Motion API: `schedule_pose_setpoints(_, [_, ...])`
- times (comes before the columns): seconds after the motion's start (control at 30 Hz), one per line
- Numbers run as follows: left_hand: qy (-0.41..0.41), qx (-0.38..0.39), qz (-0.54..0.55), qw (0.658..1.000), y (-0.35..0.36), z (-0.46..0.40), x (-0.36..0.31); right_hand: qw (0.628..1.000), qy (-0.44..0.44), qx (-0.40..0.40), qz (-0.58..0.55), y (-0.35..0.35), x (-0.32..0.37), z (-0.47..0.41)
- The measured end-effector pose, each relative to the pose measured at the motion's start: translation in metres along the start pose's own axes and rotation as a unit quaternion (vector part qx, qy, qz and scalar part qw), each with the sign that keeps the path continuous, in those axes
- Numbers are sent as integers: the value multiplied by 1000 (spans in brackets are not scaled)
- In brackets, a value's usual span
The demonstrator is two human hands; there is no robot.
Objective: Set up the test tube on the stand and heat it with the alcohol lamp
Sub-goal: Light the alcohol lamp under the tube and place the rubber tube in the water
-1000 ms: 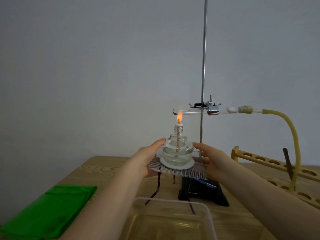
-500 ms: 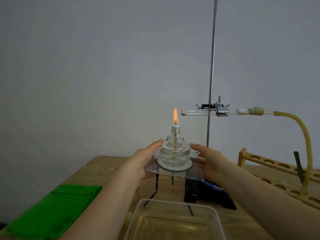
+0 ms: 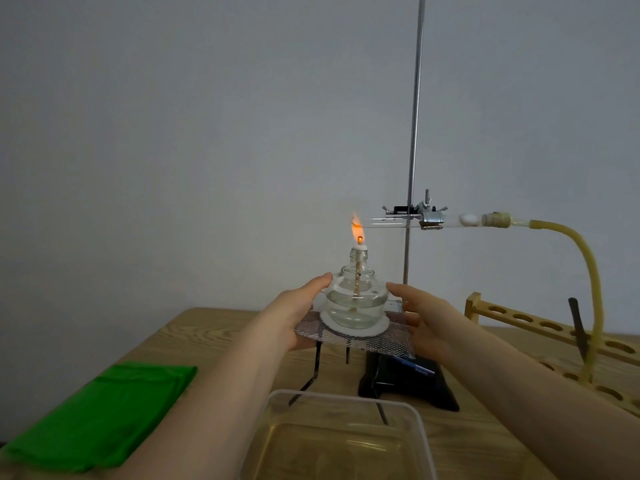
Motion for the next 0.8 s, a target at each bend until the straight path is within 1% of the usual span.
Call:
schedule_pose_setpoints(0.2, [15,6,-18,1000,12,-3,-2,1000,-8,-13,-14,-10,5,4])
schedule_pose_setpoints(0.37, [10,17,-28,999,22,-7,0,1000,-7,-14,-17,-19,8,8])
schedule_pose_setpoints(0.6, [9,19,-23,1000,36,-8,1,1000,-5,-27,-11,-31,12,11])
schedule_pose_setpoints(0.8, [4,19,-17,1000,39,-6,2,1000,2,-23,-16,-32,11,12])
Point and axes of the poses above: each hand's wrist, its own z-axis away from the middle knuckle, its own y-axis out of the palm, x = y × z, the point moved 4 cm from there along -z, towards the middle knuckle, and after that the axes turned 2 degrees about x, right-handed, at the moved point
